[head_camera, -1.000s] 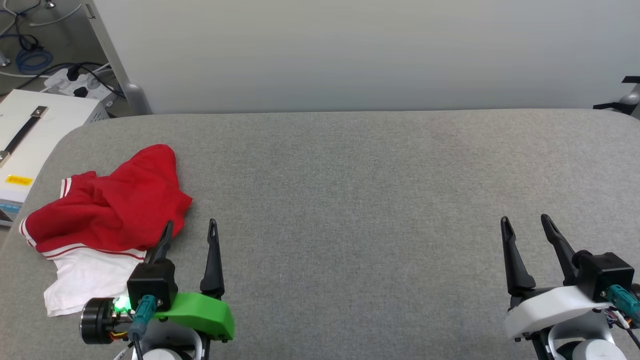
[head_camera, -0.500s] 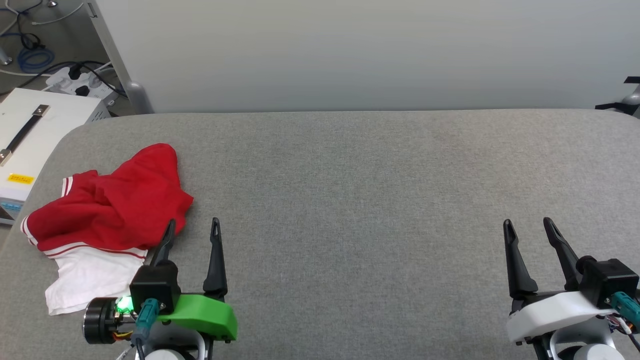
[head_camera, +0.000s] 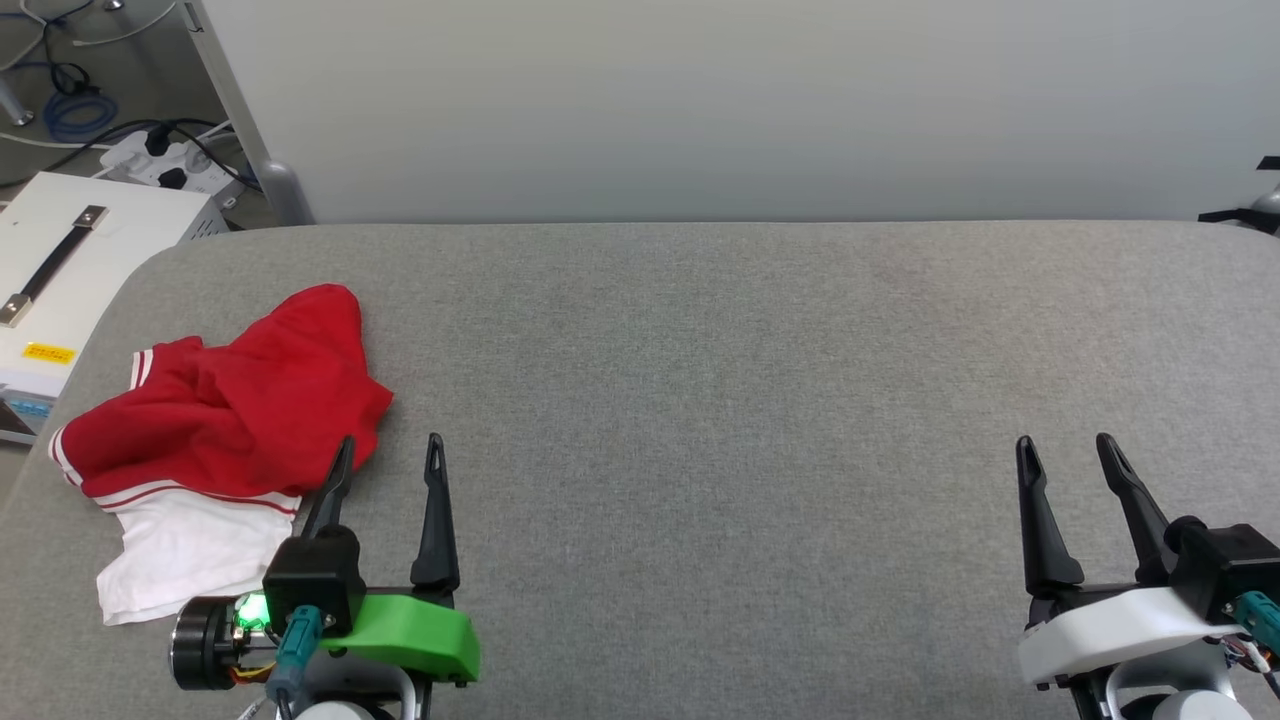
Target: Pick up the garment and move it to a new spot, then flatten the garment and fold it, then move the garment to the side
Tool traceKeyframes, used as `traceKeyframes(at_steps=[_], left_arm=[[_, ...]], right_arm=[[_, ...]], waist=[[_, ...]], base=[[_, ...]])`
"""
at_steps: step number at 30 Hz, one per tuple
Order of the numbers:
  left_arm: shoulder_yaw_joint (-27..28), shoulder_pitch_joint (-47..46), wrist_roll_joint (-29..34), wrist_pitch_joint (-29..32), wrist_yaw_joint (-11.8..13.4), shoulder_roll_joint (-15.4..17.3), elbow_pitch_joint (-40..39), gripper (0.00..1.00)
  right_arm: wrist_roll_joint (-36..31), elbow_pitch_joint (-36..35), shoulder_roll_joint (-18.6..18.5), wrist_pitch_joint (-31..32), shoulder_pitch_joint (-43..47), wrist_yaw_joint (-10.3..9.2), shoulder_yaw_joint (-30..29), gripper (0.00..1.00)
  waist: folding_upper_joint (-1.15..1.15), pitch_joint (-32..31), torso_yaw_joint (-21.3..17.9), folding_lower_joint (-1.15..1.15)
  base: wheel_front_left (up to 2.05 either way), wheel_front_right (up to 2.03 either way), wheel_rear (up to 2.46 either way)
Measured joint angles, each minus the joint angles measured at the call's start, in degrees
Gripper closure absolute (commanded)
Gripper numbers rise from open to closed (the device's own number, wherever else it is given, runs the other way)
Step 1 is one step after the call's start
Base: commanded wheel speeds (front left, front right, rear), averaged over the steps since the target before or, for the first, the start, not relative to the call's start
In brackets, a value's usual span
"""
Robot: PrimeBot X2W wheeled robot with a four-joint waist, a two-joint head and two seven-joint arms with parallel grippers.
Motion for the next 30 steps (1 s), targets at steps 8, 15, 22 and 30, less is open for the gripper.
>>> traceKeyframes(at_steps=[8,15,22,30], left_arm=[[-0.2,0.6,-0.5,-0.7,0.6,0.0,-0.2,0.0],[-0.2,0.6,-0.7,-1.8,0.9,0.0,-0.5,0.0],[-0.4,0.8,-1.0,-2.5,1.2,0.0,-0.5,0.0],[-0.8,1.0,-1.0,-3.5,1.5,0.0,-0.6,0.0]], right_arm=[[0.6,0.0,0.0,-1.0,0.1,0.0,-0.2,0.0],[1.2,0.0,0.0,-1.6,0.1,0.0,-0.4,0.0],[2.2,0.1,0.0,-2.5,0.4,0.0,-0.5,0.0],[2.7,0.0,0.0,-3.5,0.9,0.0,-0.6,0.0]], waist=[[0.0,0.1,0.2,0.0],[0.0,0.3,0.3,0.0],[0.0,0.3,0.4,0.0],[0.0,0.6,1.5,0.0]], base=[[0.0,0.0,0.0],[0.0,0.0,0.0],[0.0,0.0,0.0],[0.0,0.0,0.0]])
